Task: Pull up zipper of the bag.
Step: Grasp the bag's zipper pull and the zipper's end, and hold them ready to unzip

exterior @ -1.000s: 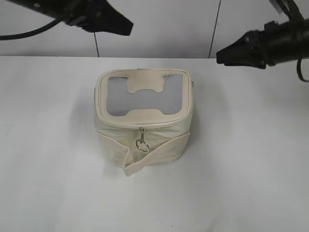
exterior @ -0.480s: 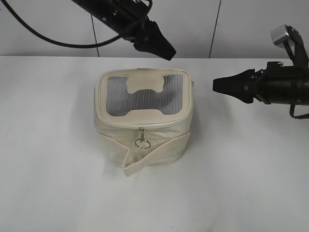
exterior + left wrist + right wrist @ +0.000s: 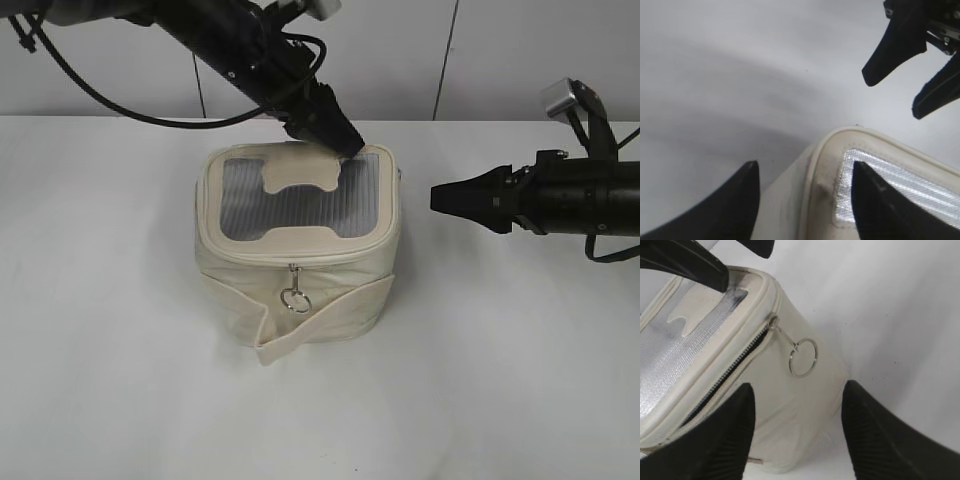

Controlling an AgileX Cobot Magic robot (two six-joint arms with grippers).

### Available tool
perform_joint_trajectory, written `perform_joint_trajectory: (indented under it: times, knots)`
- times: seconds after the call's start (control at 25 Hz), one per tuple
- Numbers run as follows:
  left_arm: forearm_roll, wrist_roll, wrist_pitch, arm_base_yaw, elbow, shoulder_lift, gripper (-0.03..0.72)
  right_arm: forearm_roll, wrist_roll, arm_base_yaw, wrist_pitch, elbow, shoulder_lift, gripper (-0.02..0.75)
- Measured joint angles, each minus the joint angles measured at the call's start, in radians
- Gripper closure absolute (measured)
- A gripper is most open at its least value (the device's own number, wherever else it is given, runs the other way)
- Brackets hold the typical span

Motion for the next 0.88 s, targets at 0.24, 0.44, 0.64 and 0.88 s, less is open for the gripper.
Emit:
perform_joint_trajectory:
  times: [0.24, 0.44, 0.64, 0.88]
  knots:
    - [0.0, -0.018, -0.004, 0.0, 0.0, 0.034, 0.299, 0.0, -0.01, 0.001, 0.002, 0.002, 0.008, 0.297]
    - [0.006, -0.023, 0.013, -0.003, -0.002, 0.034, 0.631, 0.0, -0.087, 0.001, 0.002, 0.002, 0.008, 0.297]
    - [0.008, -0.03, 0.014, -0.003, -0.002, 0.034, 0.652, 0.0, -0.171, 0.001, 0.002, 0.002, 0.011, 0.297]
    - [0.011, -0.03, 0.014, -0.003, -0.005, 0.034, 0.652, 0.001, -0.225, 0.001, 0.002, -0.016, 0.061, 0.297]
